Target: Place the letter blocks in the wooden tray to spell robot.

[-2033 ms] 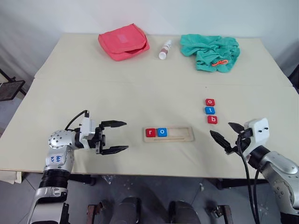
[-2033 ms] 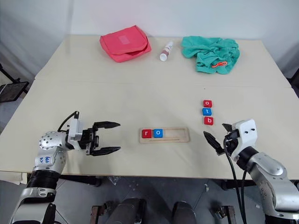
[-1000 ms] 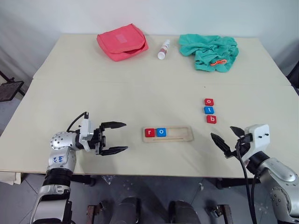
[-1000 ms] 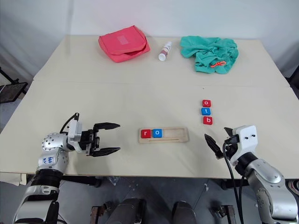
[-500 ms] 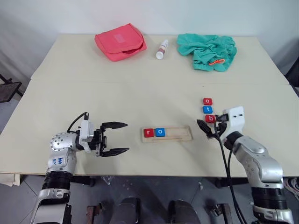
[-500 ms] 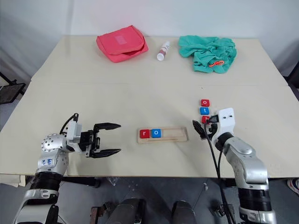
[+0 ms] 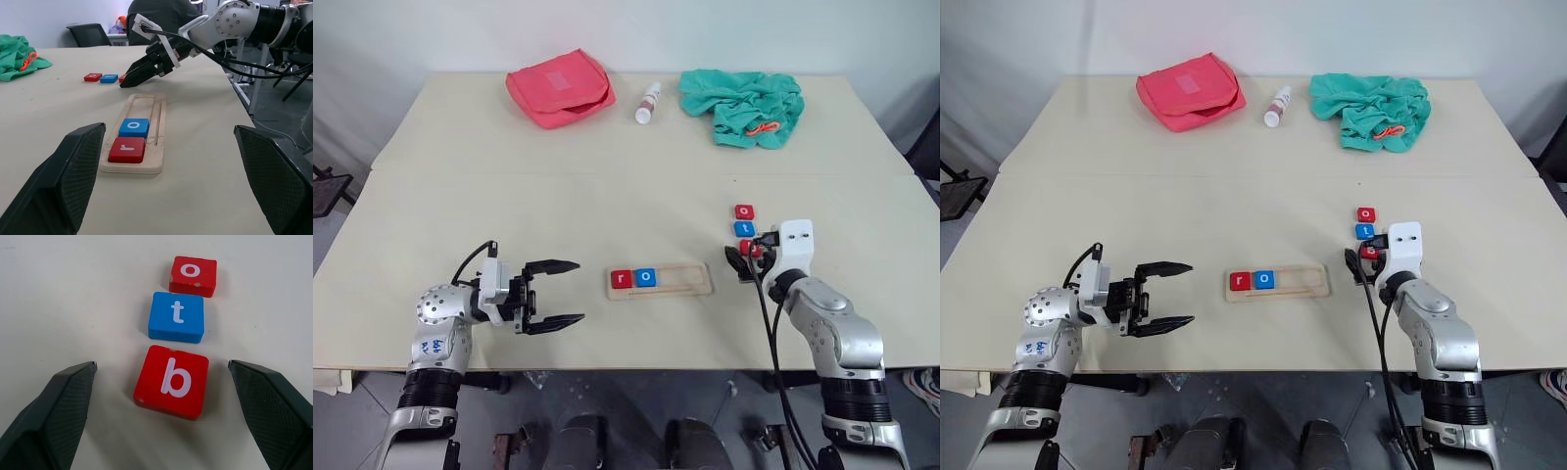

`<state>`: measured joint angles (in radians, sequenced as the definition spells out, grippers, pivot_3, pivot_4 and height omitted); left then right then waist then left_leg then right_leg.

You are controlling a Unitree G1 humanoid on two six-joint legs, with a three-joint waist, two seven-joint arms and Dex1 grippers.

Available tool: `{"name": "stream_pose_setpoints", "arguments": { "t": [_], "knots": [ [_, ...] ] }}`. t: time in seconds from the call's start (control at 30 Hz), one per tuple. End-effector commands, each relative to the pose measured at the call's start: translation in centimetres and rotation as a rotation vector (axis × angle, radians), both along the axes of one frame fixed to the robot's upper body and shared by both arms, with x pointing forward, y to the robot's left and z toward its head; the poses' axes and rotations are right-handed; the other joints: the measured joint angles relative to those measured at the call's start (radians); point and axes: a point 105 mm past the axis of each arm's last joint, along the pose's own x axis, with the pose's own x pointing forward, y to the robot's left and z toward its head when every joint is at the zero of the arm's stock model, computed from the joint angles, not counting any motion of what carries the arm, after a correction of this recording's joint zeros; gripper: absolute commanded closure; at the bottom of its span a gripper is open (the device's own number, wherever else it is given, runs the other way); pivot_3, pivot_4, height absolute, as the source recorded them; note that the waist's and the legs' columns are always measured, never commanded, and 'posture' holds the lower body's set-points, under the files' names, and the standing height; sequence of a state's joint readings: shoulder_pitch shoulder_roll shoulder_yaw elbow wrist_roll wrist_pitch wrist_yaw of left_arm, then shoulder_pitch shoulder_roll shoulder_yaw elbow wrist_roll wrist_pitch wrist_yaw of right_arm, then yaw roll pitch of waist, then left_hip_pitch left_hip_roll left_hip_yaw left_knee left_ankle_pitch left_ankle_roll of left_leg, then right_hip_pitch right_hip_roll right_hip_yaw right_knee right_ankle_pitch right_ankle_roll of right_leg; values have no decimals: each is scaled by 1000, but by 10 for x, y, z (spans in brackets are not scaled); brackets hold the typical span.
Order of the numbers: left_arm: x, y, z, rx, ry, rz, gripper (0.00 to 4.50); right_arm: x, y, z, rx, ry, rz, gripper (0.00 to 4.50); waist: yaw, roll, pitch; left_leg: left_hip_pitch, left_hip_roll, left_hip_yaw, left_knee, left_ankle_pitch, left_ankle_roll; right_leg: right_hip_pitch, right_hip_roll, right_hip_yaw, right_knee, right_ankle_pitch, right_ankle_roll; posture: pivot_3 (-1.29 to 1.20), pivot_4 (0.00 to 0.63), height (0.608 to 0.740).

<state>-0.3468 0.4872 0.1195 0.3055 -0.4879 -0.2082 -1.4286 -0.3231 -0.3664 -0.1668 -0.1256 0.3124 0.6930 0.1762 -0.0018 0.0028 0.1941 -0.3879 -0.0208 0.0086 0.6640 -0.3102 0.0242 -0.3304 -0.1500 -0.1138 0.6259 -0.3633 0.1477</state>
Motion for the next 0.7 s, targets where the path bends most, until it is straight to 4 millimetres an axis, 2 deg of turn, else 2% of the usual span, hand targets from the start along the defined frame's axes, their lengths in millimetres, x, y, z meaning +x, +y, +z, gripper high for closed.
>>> {"name": "stream_pose_setpoints", "arguments": {
  "t": [0.03, 0.17, 0.33, 0.5, 0.6, 0.7],
  "knots": [
    [-1, 3, 9, -19, -44, 10, 31, -5, -1, -5, 22, 16, -32, 0, 0, 0, 0, 0, 0, 0, 0, 0, 0, 0, 0, 0, 0, 0, 0, 0, 150, 740],
    [-1, 2, 9, -23, -44, 1, 0, -5, -2, -9, 41, 21, -60, 1287, -1, 0, 0, 0, 0, 0, 0, 0, 0, 0, 0, 1, 0, 0, 0, 0, 150, 740],
    [-1, 3, 10, -27, -43, -11, 0, -2, -6, -4, 47, -15, -85, 2943, -2, 0, 0, 0, 0, 1, 0, 0, 0, 0, 0, 1, 0, 0, 0, 0, 150, 740],
    [-4, 17, 4, -14, -23, -9, 0, -13, -3, 17, 17, -94, -40, 3044, -1, 0, 0, 0, 0, 1, 0, 0, 0, -1, 0, 1, 0, 0, 0, 0, 150, 740],
    [-5, 27, -2, 7, -6, 1, 0, -34, -1, 20, -8, -94, -11, 3044, 0, 0, 0, -1, 0, 2, -1, 0, 0, -4, 0, 2, 2, 0, 0, 0, 150, 740],
    [-6, 34, -6, 26, -6, -7, 0, -52, 1, 14, -15, -61, -13, 3044, 1, 0, 0, -3, 0, 3, -1, 0, 0, -7, 0, 3, 2, 0, 0, 0, 150, 740]
  ]
}}
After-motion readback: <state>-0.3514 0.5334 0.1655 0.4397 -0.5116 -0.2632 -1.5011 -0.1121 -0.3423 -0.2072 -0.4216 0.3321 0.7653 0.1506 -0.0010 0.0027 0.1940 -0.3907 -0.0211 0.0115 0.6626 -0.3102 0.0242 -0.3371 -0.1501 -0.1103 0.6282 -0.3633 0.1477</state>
